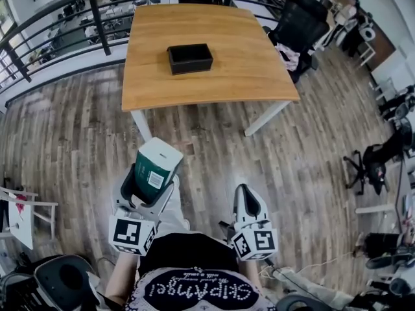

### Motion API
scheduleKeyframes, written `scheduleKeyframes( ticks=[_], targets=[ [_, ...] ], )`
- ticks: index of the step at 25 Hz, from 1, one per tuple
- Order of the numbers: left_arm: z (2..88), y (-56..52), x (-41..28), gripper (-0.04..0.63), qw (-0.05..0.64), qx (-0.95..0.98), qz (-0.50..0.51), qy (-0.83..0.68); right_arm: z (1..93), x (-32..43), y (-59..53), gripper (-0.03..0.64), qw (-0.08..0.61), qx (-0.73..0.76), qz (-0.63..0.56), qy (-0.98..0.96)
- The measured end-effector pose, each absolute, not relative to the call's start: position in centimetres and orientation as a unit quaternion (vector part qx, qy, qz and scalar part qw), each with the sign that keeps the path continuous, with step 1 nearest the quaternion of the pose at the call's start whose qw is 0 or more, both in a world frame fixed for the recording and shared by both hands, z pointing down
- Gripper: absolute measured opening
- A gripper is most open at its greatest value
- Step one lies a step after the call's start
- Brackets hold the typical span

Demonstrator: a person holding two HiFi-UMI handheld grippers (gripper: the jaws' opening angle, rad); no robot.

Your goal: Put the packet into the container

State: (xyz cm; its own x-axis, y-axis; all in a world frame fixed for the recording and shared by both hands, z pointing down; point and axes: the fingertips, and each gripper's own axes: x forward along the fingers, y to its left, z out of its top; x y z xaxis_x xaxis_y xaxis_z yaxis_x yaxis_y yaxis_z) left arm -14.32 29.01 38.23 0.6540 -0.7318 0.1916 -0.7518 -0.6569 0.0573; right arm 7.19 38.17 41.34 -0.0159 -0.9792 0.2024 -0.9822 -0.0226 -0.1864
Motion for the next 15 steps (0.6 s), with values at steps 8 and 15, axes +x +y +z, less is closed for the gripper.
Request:
scheduleKeyframes(
  ticks=[8, 15],
  targets=[
    [37.5, 20.2, -13.8, 0.433, 0.067, 0.909, 0.078, -0.405, 40.5, 7.8, 30.0, 0.038, 0.011, 0.709, 0.14, -0.691],
    [36.5, 12.4, -13.3, 0.432, 0.055, 0.915, 0.074, -0.393, 39.4, 7.3, 21.6, 0.038, 0.007, 0.707, 0.128, -0.696]
  ],
)
